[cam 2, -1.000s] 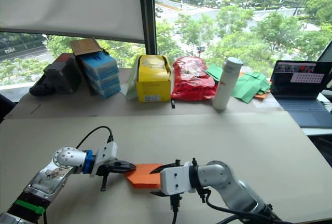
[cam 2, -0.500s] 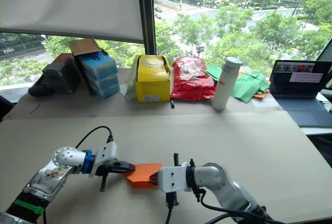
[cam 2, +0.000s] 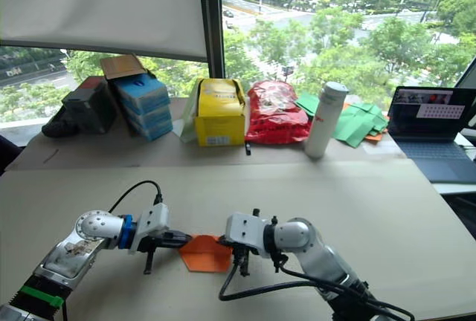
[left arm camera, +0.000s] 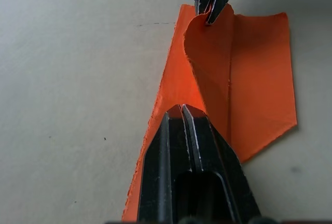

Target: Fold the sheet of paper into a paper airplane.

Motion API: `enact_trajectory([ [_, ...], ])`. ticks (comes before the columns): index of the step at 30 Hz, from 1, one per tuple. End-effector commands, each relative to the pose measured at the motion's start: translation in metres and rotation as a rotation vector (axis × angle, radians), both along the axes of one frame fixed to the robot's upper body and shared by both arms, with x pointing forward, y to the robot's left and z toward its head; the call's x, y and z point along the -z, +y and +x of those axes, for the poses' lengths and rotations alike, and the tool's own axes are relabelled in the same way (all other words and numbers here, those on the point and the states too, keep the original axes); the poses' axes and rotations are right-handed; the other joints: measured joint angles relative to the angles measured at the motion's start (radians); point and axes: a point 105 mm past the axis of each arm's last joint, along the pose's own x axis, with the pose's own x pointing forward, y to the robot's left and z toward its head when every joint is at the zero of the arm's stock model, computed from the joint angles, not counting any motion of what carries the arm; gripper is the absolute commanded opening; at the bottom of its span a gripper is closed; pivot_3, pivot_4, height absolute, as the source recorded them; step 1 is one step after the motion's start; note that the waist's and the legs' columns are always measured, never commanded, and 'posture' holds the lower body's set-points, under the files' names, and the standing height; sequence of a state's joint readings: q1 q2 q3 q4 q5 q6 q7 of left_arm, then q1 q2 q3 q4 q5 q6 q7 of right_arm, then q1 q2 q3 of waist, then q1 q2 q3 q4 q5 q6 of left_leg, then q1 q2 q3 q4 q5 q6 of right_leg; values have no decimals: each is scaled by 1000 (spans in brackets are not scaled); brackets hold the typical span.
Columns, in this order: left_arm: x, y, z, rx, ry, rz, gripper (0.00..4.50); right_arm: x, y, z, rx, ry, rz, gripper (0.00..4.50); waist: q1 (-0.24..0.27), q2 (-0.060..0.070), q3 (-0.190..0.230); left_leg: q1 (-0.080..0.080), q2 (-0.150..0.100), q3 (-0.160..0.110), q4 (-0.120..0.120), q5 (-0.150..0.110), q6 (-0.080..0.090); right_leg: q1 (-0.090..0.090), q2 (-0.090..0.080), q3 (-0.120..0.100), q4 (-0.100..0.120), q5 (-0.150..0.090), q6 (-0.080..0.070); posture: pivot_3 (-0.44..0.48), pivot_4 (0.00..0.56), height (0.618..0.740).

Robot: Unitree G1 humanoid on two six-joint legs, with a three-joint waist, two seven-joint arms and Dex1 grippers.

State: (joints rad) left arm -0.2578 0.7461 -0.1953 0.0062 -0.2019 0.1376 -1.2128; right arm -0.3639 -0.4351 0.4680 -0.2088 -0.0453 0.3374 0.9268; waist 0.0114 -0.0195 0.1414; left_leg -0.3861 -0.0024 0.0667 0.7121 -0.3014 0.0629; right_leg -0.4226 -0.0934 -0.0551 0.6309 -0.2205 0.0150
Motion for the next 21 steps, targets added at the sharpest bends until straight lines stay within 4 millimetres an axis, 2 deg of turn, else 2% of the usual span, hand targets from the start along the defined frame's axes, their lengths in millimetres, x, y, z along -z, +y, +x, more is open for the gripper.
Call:
enact_trajectory([
  [1,5,1,-3,-5,11,15,7,4,-6,10,59,34,-25,22,0,0,0,0,0,0,0,0,0,0,0,0,0,0,0,0,150,740],
  [7,1,5,1,-22,-13,18,7,17,-7,9,71,64,-69,22,0,0,0,0,0,0,0,0,0,0,0,0,0,0,0,0,150,740],
  [12,-26,11,14,-48,-88,11,7,25,-8,8,77,73,-90,22,-1,0,0,1,0,0,0,0,0,0,0,0,0,0,0,0,150,740],
  [16,-62,-6,7,11,-114,-100,7,28,-7,6,64,74,-104,22,-3,0,0,0,0,0,0,0,0,0,0,0,0,0,0,0,150,740],
  [18,-65,-16,-2,45,-84,-132,7,29,-7,5,64,78,-106,22,-6,0,0,1,0,0,0,0,-1,1,0,0,0,0,0,0,150,740],
  [21,-54,-19,-10,61,-38,-117,7,29,-7,5,64,80,-107,22,-8,1,0,1,0,0,0,1,-2,1,0,1,0,0,0,0,150,740],
])
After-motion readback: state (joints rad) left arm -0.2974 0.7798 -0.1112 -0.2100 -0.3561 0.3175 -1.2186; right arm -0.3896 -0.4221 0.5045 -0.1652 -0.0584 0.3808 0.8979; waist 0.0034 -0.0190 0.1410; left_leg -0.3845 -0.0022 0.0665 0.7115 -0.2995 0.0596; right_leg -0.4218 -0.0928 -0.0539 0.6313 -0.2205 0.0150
